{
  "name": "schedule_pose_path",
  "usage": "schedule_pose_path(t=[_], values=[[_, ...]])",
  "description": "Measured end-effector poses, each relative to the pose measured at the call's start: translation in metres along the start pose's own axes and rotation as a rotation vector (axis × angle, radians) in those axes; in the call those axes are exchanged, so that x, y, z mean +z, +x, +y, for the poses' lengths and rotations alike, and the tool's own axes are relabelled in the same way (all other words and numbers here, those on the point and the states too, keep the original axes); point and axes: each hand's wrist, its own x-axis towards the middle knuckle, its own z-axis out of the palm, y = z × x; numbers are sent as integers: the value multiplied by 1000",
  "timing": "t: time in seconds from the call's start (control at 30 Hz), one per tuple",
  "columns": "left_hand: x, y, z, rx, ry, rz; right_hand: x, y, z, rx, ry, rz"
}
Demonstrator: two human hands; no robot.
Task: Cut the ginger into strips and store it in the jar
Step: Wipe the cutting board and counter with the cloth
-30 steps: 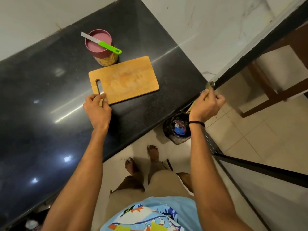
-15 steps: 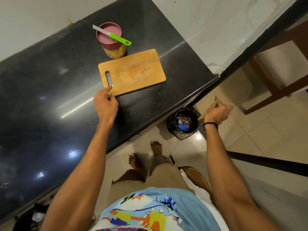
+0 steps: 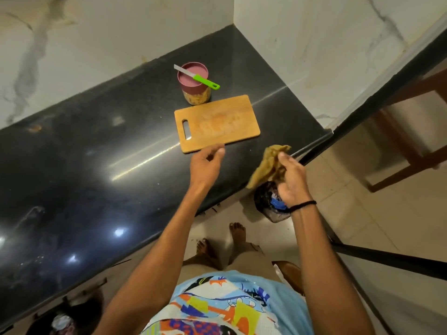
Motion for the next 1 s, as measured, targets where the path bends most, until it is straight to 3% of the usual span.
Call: schedule_pose_path(t=[0.1,0.17,0.33,0.47,0.63,0.7,0.83,1.0], values=[[-5,-11,17,-117,-228,-277,41,-20,5,165,109,-222],[-16,-18,22,-161,-310,-399,59,-29,9,230,145,-263],[-58,-23,14,-145,-314,-335,80,-39,12,251,118,-343],[-90,-24,11,-175,-245,-270,96,-44,20,75,-180,-244],[-125,-26,2,-66,85,-316,116,-41,25,-539,-1053,-145],[-134,-28,-8,-63,36,-359,131,-45,19,-643,-1161,-162],[-146,-29,-16,-79,-179,-294,165,-57,3,-689,-1173,-323],[-143,-26,4,16,-252,-185,205,-84,-15,-766,-1347,-752]])
